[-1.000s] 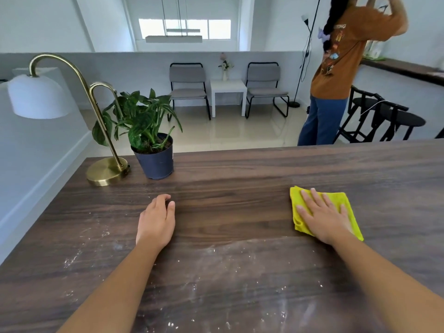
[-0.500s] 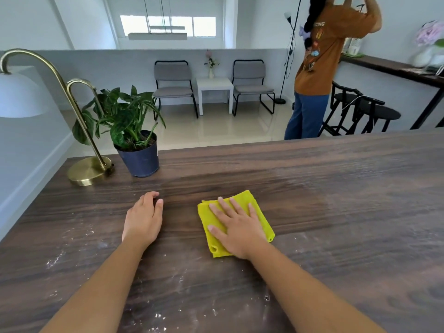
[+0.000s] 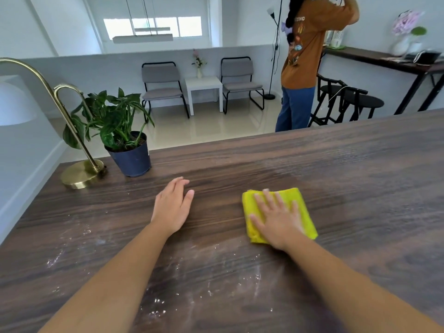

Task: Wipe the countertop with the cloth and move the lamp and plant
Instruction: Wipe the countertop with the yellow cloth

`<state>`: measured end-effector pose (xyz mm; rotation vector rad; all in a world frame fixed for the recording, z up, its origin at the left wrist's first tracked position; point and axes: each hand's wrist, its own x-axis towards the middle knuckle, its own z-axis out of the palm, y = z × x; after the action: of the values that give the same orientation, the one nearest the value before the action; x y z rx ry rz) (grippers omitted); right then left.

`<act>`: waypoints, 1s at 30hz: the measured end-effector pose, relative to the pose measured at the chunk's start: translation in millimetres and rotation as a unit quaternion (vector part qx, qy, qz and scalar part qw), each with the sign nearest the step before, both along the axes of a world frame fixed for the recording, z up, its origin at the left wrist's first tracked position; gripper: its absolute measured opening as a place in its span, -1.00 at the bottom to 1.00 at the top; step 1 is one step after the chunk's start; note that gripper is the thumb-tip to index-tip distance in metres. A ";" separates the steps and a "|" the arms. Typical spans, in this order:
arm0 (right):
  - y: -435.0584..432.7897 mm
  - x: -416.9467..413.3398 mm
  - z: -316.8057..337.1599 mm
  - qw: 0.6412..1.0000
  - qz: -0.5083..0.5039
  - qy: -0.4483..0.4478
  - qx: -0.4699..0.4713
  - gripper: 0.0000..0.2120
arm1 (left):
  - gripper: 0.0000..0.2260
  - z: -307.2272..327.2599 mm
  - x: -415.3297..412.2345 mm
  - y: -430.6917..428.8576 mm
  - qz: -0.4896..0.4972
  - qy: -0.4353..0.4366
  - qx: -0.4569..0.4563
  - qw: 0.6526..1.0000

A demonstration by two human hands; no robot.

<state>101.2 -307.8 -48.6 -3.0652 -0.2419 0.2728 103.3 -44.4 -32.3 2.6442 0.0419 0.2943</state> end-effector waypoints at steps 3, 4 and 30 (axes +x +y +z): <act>76.7 -49.5 -1.9 0.987 0.159 0.005 0.027 -0.30 | -0.61 2.5 7.3 -25.8 -0.031 0.015 0.006 0.999; 87.8 -61.7 -1.2 0.980 0.195 0.009 0.040 -0.28 | -0.60 2.2 9.1 -30.8 -0.031 0.027 0.007 0.999; 88.0 -128.7 0.6 0.986 0.156 0.009 0.054 -0.29 | -0.55 -5.8 1.2 -24.2 -0.075 0.186 0.163 0.966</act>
<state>-27.5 -219.8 -48.0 -2.9062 -0.7115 0.2905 104.5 -68.7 -38.1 2.9722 -0.0913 -0.2712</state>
